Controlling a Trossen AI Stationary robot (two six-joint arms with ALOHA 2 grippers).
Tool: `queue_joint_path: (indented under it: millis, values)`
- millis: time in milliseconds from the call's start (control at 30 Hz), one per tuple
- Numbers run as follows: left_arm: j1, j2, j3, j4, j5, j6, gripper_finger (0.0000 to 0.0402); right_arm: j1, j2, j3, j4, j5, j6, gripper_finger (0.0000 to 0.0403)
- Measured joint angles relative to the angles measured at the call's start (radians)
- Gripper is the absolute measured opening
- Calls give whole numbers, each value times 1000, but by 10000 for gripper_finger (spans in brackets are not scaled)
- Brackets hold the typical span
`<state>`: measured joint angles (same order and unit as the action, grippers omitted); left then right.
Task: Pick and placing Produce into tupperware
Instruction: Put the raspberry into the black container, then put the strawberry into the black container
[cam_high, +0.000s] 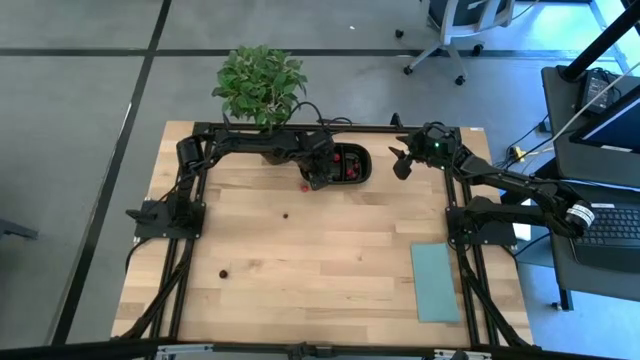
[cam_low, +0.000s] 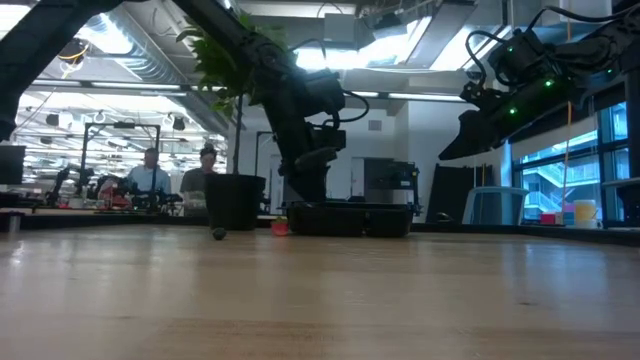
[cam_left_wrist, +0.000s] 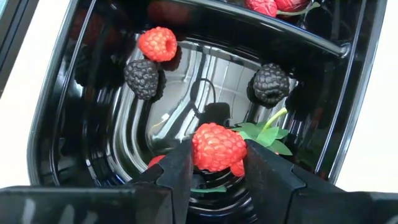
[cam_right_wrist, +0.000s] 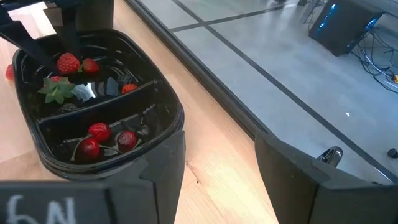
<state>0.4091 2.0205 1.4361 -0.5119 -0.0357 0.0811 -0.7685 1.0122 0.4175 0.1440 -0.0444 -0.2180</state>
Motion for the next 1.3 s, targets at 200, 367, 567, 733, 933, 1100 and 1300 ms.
queue_joint_path:
  millis: [200, 367, 567, 733, 933, 1100, 1300]
  values:
    - [0, 0, 0, 0, 0, 1, 129, 0, 0, 0, 0, 0, 0, 196]
    - [0, 0, 0, 0, 0, 7, 129, 0, 0, 0, 0, 0, 0, 196]
    - [0, 0, 0, 0, 0, 7, 129, 0, 0, 0, 0, 0, 0, 196]
    - [0, 0, 0, 0, 0, 3, 129, 0, 0, 0, 0, 0, 0, 196]
    - [0, 0, 0, 0, 0, -1, 161, 0, 0, 0, 0, 0, 0, 196]
    - [0, 0, 0, 0, 0, -21, 203, 0, 0, 0, 0, 0, 0, 196]
    - [-5, -5, -1, -2, -4, -6, 215, 0, 0, 0, 0, 0, 0, 196]
